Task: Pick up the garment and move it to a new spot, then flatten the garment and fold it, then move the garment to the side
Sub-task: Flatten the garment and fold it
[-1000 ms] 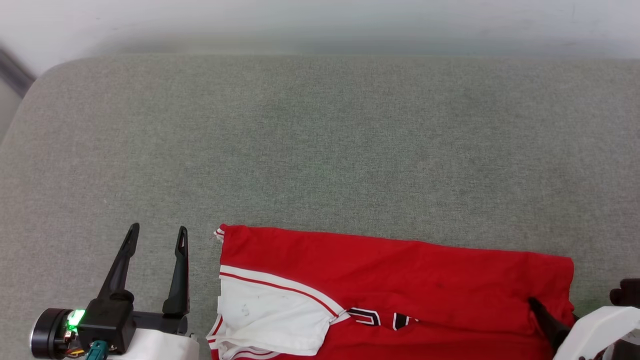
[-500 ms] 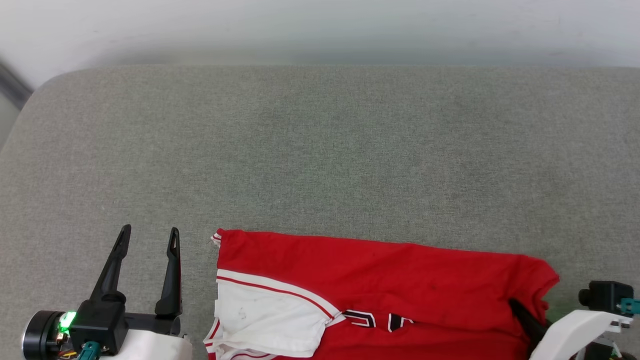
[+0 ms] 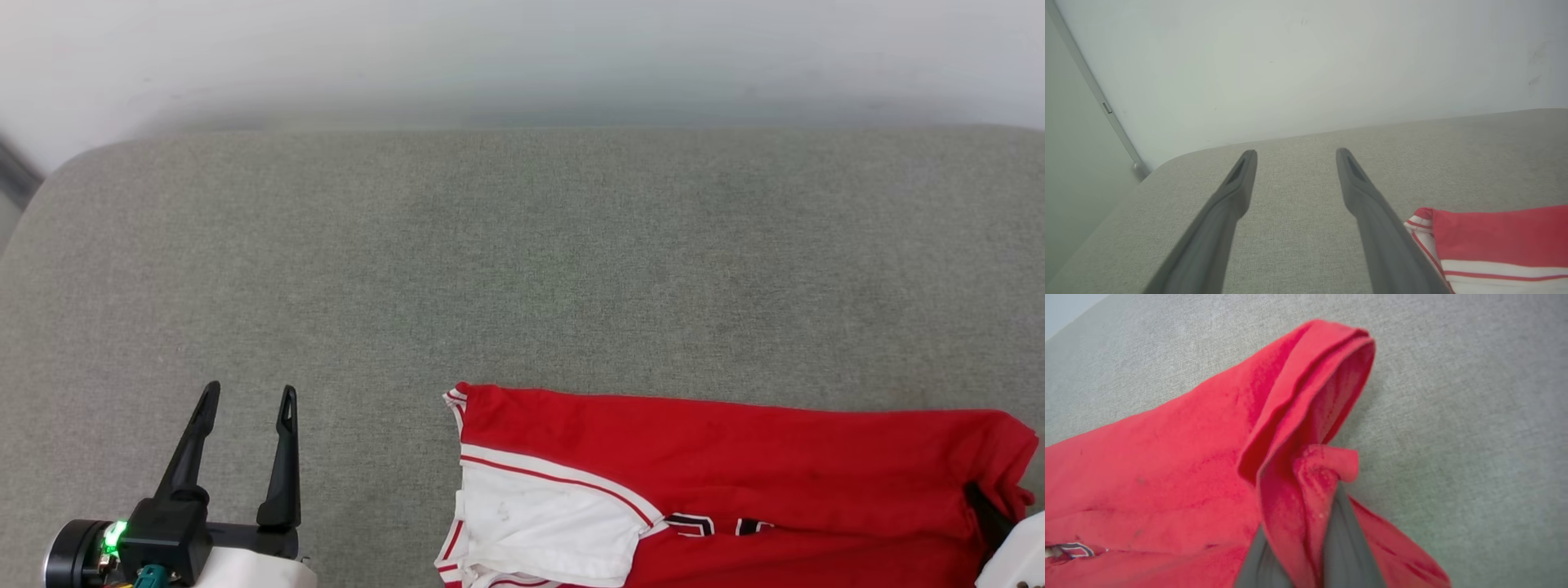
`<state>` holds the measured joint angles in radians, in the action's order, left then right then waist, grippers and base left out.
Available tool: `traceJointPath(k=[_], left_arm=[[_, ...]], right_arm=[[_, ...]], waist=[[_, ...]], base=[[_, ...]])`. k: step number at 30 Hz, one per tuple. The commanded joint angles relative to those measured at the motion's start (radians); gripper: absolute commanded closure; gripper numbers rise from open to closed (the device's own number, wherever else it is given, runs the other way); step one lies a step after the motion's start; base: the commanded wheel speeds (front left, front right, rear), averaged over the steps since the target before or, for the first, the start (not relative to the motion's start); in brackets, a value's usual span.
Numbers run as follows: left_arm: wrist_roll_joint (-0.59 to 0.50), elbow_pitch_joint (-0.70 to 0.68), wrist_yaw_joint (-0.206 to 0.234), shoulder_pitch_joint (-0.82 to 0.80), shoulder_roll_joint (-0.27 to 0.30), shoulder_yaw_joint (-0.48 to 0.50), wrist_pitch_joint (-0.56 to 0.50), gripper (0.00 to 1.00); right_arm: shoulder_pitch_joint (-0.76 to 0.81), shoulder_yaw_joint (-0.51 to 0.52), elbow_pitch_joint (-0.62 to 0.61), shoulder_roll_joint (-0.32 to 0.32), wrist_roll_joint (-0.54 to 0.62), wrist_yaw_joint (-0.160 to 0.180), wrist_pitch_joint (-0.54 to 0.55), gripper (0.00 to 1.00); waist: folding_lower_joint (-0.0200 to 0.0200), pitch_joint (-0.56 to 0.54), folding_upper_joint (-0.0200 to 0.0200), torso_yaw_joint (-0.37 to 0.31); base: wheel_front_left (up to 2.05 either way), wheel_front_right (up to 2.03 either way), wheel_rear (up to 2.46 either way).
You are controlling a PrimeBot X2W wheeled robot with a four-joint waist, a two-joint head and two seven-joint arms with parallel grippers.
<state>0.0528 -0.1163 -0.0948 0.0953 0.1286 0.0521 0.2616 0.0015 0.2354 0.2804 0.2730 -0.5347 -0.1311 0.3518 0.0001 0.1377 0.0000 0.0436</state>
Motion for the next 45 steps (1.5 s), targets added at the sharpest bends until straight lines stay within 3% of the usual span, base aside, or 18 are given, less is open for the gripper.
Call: traceJointPath(k=[1,13,23,28,33,45], left_arm=[[0.000,0.002,-0.001,0.008,-0.004,0.004,0.005,0.00],[-0.002,0.000,-0.011,0.021,-0.031,0.010,0.005,0.00],[-0.004,0.009,-0.016,0.008,-0.050,0.003,0.004,0.00],[-0.002,0.009,-0.019,0.001,-0.056,0.006,0.004,0.00],[-0.004,0.007,-0.022,-0.001,-0.058,0.007,0.004,0.00],[-0.006,0.016,-0.029,-0.027,-0.061,-0.009,0.004,0.00]], right_arm=[[0.009,0.002,-0.019,0.002,0.008,0.001,0.010,1.00],[0.096,-0.101,-0.297,-0.054,-0.017,0.000,0.179,1.00],[0.080,-0.239,-0.438,-0.198,-0.085,0.000,0.315,1.00],[0.043,-0.295,-0.430,-0.223,-0.132,0.000,0.344,1.00],[0.001,-0.386,-0.370,-0.224,-0.256,0.000,0.292,1.00],[-0.192,-0.578,-0.094,-0.224,-0.339,0.000,0.134,1.00]], waist=[[-0.0001,-0.009,0.0000,-0.004],[-0.0001,-0.042,0.0000,-0.003],[-0.0001,-0.045,0.0000,0.018],[-0.0001,-0.045,0.0000,0.033],[-0.0001,-0.040,0.0000,0.048],[-0.0001,-0.012,0.0000,0.085]], base=[[0.00,0.00,0.00],[0.00,0.00,0.00],[0.00,0.00,0.00],[0.00,0.00,0.00],[0.00,0.00,0.00],[0.00,0.00,0.00]])
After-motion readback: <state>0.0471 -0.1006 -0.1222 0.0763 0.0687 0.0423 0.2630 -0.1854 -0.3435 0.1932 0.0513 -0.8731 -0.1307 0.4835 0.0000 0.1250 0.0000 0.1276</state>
